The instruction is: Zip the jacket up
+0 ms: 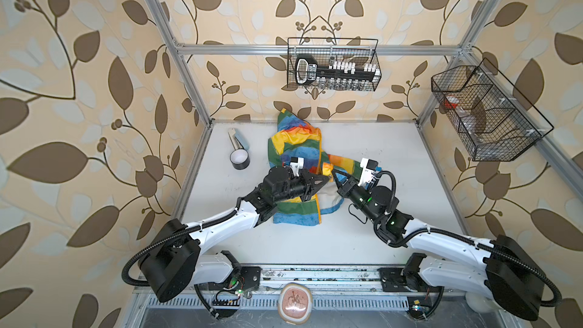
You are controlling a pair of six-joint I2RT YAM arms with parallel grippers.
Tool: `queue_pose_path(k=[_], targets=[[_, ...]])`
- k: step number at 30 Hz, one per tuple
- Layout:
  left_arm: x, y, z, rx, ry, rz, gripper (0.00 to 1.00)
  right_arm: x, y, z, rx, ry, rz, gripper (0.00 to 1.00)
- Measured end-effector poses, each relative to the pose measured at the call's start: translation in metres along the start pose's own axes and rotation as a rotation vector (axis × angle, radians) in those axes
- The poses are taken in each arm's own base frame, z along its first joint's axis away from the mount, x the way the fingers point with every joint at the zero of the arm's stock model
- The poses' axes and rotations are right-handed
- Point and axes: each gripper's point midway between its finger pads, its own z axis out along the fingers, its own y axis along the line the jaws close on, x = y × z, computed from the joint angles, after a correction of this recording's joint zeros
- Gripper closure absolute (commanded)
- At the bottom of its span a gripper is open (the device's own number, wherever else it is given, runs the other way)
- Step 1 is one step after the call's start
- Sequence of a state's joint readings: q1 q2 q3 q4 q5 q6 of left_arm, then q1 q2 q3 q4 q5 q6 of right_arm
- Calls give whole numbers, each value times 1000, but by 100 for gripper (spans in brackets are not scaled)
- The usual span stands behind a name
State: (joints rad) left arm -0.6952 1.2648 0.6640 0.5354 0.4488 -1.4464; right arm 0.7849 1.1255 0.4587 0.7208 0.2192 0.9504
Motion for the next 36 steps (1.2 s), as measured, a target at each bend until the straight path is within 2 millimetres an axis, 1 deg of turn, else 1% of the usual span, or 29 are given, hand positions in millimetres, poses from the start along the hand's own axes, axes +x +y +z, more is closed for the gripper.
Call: queue_pose_path(k=[13,23,24,27,30,31,33,36], targets=[[2,8,0,-16,14,-9,100,7,-1,2,-7,31,-13,100],[4,17,1,-45,27,-24,100,12,-9,0,-28,57,-14,100],[4,18,1,-50,29,-27,100,13,-10,0,-30,64,-14,98],[3,18,0,-60,33,-32,100,13,-11,0,-39,78,-7,86],[5,26,0,-96,38,-47,100,7,-7,-1,-61,65,5,74],[5,29,-1,-108,39,-53,100,6,-4,-1,-72,65,14,69],[5,32,-1,-120,40,-59,100,6,-1,-2,-86,68,18,62],[6,35,-1,-133,42,-65,100,6,1,-2,-96,72,29,58]])
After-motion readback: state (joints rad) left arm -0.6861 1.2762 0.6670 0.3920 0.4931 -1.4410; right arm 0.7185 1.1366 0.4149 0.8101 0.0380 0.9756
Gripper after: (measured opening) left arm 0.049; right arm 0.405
